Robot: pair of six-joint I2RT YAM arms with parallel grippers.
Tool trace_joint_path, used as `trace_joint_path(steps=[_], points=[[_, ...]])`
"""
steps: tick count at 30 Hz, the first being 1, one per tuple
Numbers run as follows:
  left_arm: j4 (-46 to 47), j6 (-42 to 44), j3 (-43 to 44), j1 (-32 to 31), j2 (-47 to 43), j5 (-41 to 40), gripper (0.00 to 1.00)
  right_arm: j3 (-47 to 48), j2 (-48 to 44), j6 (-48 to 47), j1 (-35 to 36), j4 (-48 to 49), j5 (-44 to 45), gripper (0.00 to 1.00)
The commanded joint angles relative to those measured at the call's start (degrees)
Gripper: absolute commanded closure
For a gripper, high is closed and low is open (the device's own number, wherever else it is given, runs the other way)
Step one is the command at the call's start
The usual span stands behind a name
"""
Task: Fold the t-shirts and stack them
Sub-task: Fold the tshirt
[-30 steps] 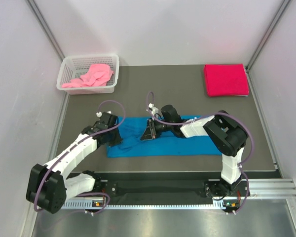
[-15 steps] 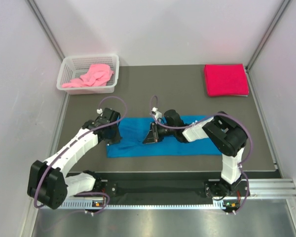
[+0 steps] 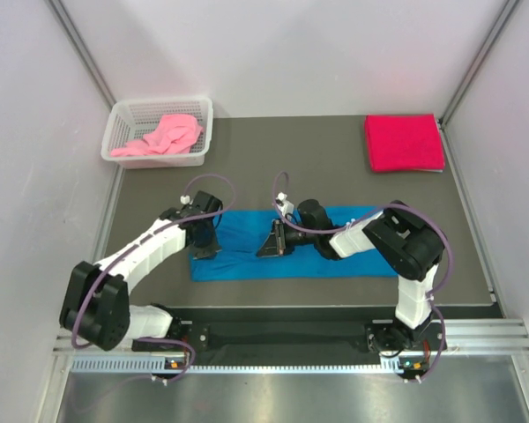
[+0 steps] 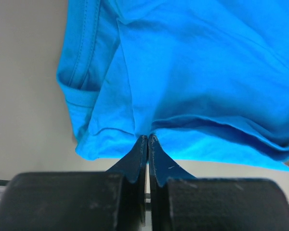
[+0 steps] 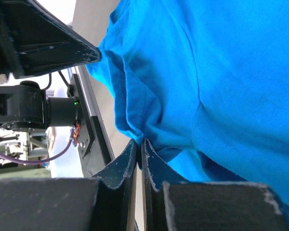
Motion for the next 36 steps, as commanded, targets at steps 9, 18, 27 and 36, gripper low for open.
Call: trace_joint_path(steps=[9,18,27,36], points=[[2.61,1.25,6.74,-0.25,7.32,-6.79,1.00,2.11,-2.18,-1.47,0.59,-2.79,5.21,0.92],[5.25,4.59,10.51,-0.16,13.03,-8.82,0.97,3.34,-2.45,-2.44,0.50,-6.22,7.76,0.98],[3.85,5.21,14.30,0.01,17.69,-11.01,0.97,6.24,-2.36,-2.00,0.41,-7.63,8.73,0.96],[3.49,4.68,14.30,0.01,17.69,-11.46,0.92,8.79,-3.06,-3.66,0.50,-11.93,13.29,0.81]])
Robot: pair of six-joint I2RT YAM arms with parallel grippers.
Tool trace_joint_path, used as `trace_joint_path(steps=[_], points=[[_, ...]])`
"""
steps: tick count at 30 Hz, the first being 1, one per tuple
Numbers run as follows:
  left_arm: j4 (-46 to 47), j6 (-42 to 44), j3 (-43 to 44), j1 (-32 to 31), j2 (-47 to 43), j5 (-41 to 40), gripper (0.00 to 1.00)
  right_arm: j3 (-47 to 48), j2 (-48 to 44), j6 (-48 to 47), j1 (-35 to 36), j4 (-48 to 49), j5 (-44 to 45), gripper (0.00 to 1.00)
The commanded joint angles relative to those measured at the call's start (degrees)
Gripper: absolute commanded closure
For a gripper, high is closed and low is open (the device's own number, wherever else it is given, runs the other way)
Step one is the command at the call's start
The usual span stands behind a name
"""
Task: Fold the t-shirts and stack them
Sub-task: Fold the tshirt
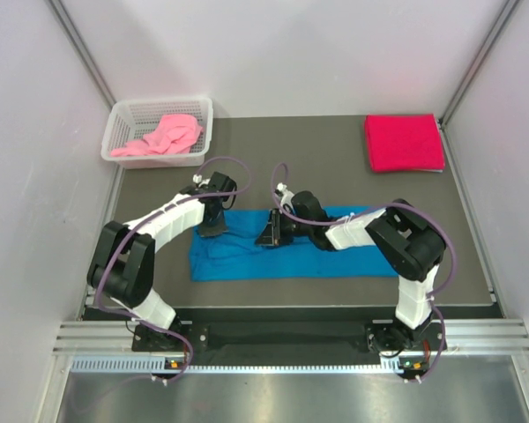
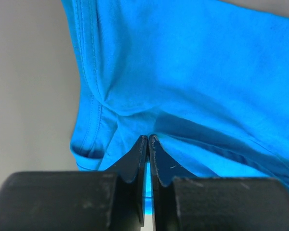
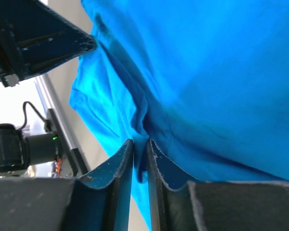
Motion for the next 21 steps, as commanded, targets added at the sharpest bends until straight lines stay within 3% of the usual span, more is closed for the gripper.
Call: trace_joint_path(steps=[1,5,9,10,14,21], points=[[0.17,0.29,2.19,0.06,0.21,-1.49,0.91,3.63,-2.60,-2.85,0.31,-2.16,2.76,0.81],[-0.18,0.20,2.81,0.14,0.74,-1.40,0.91,4.86,-1.72,-3.65,0.39,-4.19,3.03,0.73],[-0.18,0.20,2.72,0.14,0.56,-1.49,0.90,4.52,-2.07,-3.83,0.39,-3.58,3.82,0.73],[-0.27,0.12,2.63,0.14,0.56,-1.40,0.90,4.43,-2.08,-3.92,0.39,-3.49,4.08,0.74],[-0.44,0.03,2.45,0.14,0.56,-1.92,0.89,4.51,-1.81,-4.35,0.39,-3.31,4.96,1.00],[-0.62,-0.41,2.28,0.76,1.70,-2.63,0.88,4.86,-1.82,-5.85,0.39,-2.25,6.80,1.00]])
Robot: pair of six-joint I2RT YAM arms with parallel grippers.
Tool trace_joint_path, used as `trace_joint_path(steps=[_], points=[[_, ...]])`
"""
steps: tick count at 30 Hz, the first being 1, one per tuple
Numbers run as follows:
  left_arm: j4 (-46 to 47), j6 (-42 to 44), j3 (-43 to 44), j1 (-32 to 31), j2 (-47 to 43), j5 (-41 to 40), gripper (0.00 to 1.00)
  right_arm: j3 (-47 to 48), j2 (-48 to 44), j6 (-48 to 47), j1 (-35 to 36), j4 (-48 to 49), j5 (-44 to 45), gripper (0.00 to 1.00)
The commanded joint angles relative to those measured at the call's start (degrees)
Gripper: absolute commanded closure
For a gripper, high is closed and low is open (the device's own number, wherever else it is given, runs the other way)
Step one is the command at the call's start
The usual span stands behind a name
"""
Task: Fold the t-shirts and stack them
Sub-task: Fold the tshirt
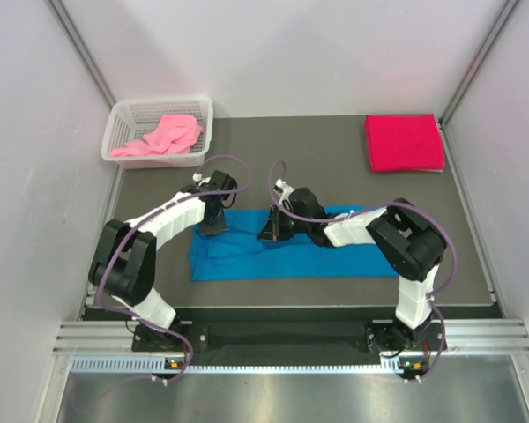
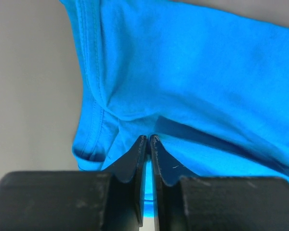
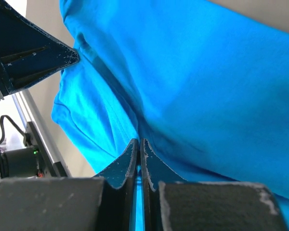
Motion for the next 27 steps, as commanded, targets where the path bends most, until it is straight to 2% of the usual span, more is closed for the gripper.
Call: trace_joint_path(steps=[1,2,5,9,13,16,19,23,27], points=[[-0.55,-0.46,1.62,0.41,1.29,-2.13,0.86,2.96,-1.59,-2.57,0.31,1.79,1.56,0.98],[-0.90,-0.46,1.71,0.41,1.55,-2.22,0.81,3.23,-1.24,-2.57,0.30,0.74,1.65,0.94],[-3.88,-0.37,3.81,0.41,2.61,-3.18,0.75,3.85,-0.80,-2.58,0.30,-1.11,1.82,0.81],[-7.76,1.03,9.43,0.58,1.65,-8.88,0.69,3.94,-4.40,-3.54,0.30,-5.33,2.17,0.75],[-9.26,2.62,14.88,1.46,1.12,-9.43,0.67,3.41,-9.06,-5.12,-0.22,-10.86,4.02,0.73],[-7.77,3.59,16.83,2.51,2.25,-5.31,0.67,3.50,-10.64,-5.83,-0.92,-15.52,5.42,0.75],[-5.49,3.94,16.66,4.01,4.27,-1.61,0.68,3.76,-10.03,-6.00,-1.63,-17.90,5.95,0.78],[-2.50,3.85,15.60,9.00,7.26,3.49,0.70,3.94,-7.31,-6.35,-1.80,-18.08,5.77,0.79],[-0.65,4.02,14.64,11.39,9.98,1.31,0.72,2.10,-5.55,-6.79,-1.72,-17.91,8.15,0.80]])
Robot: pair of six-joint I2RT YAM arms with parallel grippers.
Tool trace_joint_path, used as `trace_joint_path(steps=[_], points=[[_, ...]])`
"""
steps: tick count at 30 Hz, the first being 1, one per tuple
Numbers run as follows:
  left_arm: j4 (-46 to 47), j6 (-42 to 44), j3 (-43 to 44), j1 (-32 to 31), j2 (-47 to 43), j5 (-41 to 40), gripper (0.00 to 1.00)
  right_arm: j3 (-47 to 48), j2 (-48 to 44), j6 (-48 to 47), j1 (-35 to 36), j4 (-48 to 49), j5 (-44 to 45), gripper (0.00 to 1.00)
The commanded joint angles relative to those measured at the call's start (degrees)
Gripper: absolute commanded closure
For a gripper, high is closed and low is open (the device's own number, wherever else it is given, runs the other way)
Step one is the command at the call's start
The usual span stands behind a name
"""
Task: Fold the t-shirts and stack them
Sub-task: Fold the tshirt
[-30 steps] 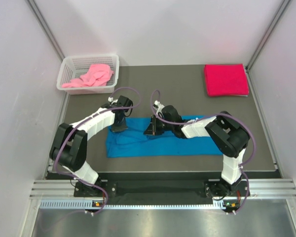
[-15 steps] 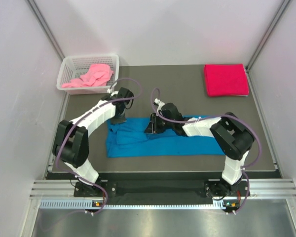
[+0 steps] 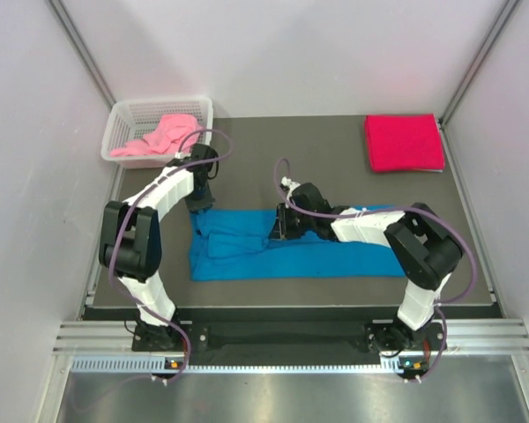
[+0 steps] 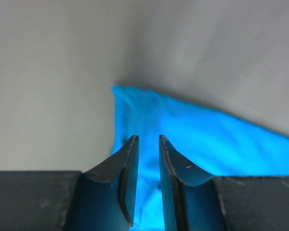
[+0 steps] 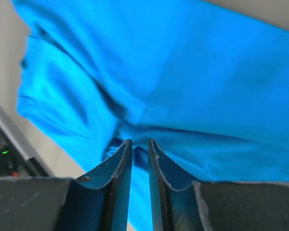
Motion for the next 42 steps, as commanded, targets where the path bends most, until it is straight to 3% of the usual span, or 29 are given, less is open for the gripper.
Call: trace_joint_path(steps=[1,14,21,29,33,39,42], points=[[3.51,0.90,-0.93,1.73,1.18,-0.62,0.72,-0.20,1.75,-1.33,-0.45,-0.62,2.55,0.80],[6.94,2.30,-1.02,4.46,5.49,-4.67,0.76,0.32,-4.48,-2.73,-0.54,-5.45,6.42,0.76],[9.31,4.06,-1.99,5.69,4.53,-2.74,0.71,0.59,-6.24,-2.21,-0.45,-8.52,7.65,0.75],[4.14,5.21,4.33,7.71,6.46,-3.17,0.72,-0.73,-7.03,-3.70,-0.63,-10.55,10.90,0.76],[3.95,6.26,5.04,7.71,2.86,-4.06,0.70,-2.14,-8.52,-4.05,-1.33,-11.08,11.87,0.77],[2.46,7.40,7.24,7.62,-1.10,1.74,0.69,-2.40,-10.02,-4.41,-2.38,-11.78,11.87,0.77],[4.21,7.40,4.88,7.62,-2.50,4.90,0.73,-2.32,-10.64,-4.23,-2.56,-11.61,11.61,0.78]])
